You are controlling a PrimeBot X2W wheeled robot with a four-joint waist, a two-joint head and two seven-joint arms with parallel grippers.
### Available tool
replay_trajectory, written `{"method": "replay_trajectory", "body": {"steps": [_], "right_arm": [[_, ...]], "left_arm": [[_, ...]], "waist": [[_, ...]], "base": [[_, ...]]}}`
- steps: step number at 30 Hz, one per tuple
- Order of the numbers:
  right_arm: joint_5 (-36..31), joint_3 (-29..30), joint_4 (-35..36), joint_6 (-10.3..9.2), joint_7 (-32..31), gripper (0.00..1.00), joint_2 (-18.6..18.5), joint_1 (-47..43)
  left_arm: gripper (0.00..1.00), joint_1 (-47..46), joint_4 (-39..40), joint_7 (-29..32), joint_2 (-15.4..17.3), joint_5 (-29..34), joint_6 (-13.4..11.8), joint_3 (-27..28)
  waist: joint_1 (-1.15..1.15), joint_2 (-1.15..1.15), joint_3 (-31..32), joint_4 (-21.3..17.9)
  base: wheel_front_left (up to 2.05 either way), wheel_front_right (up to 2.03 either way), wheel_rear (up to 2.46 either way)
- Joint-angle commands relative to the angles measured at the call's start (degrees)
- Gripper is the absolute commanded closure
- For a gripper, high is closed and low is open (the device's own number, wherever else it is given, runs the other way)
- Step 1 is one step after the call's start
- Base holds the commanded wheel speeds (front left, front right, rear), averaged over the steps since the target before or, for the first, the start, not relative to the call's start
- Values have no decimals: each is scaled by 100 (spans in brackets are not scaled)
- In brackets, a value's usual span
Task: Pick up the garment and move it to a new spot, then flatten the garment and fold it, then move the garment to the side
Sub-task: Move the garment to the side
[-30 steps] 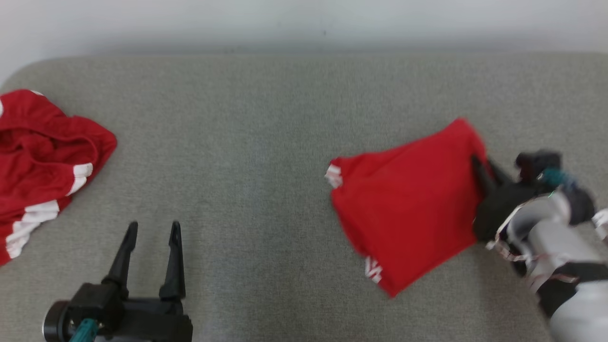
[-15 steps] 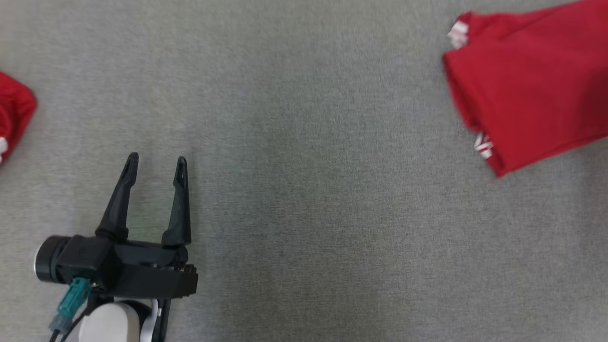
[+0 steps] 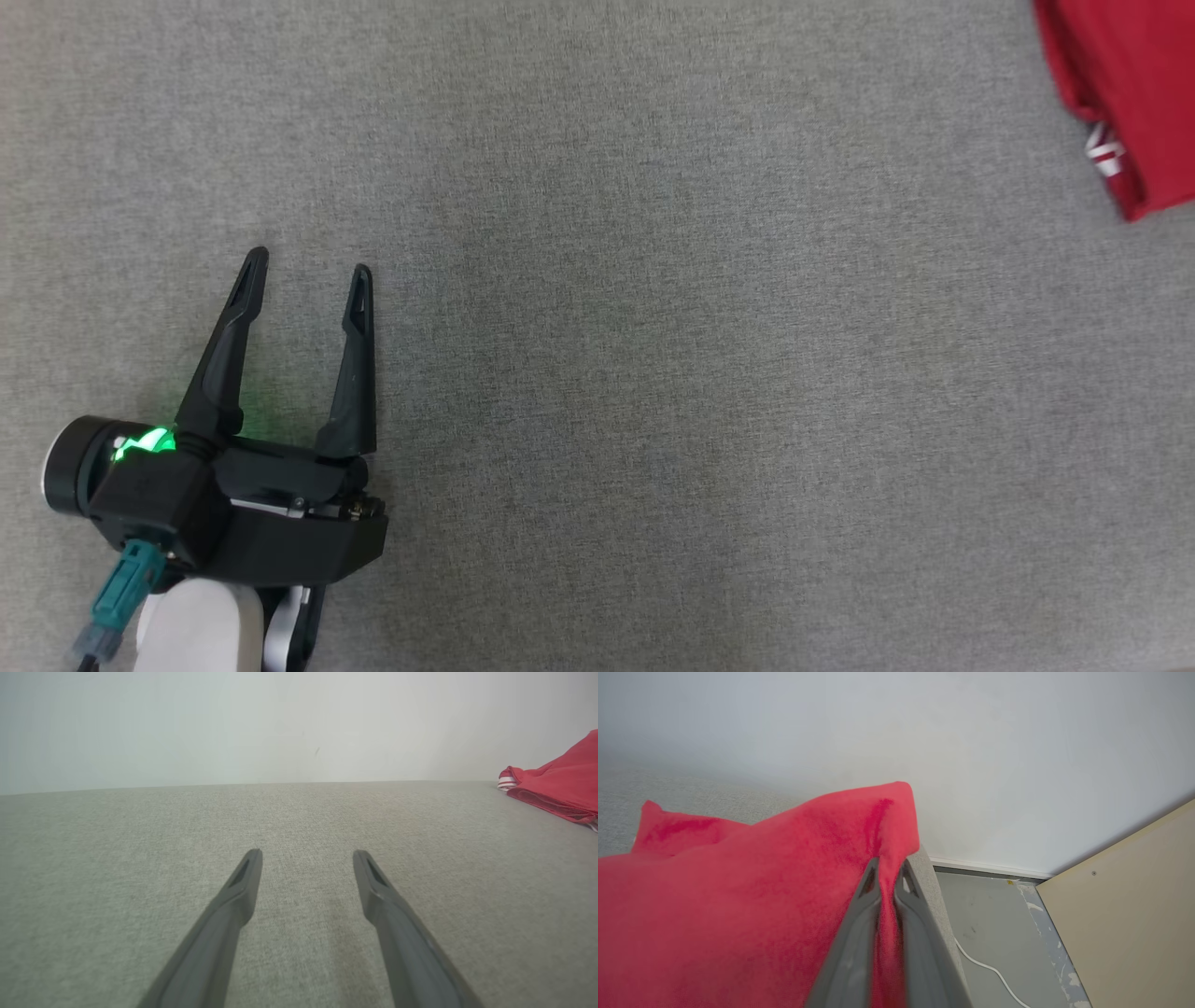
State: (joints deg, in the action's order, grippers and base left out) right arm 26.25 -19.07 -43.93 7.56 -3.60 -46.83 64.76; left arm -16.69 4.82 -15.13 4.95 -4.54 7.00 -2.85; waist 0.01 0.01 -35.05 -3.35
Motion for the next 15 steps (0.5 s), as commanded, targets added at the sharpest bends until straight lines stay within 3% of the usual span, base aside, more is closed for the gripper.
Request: {"method": "replay_trajectory", "body": {"steps": [1,9,11,12,15], "right_arm": [[-22,18,-10,-12,-13,100,-73,90],[-173,25,-262,-12,-68,100,-219,313],[-226,17,-342,-12,-25,17,-204,345],[-261,16,-385,-12,6,0,-195,365],[-386,38,-510,-12,137,0,-151,397]], "left_arm": [[0,4,37,1,30,52,-4,-1],[0,72,205,1,11,39,2,38],[0,67,188,1,-1,46,3,38],[0,58,167,1,-6,49,4,35],[0,41,109,1,-27,6,0,59]], "waist": [[-1,-1,-49,-7],[-1,-1,-165,45],[-1,-1,-176,48],[-1,-1,-171,51],[-1,-1,-103,66]], "base": [[0,0,0],[0,0,0],[0,0,0],[0,0,0],[0,0,0]]}}
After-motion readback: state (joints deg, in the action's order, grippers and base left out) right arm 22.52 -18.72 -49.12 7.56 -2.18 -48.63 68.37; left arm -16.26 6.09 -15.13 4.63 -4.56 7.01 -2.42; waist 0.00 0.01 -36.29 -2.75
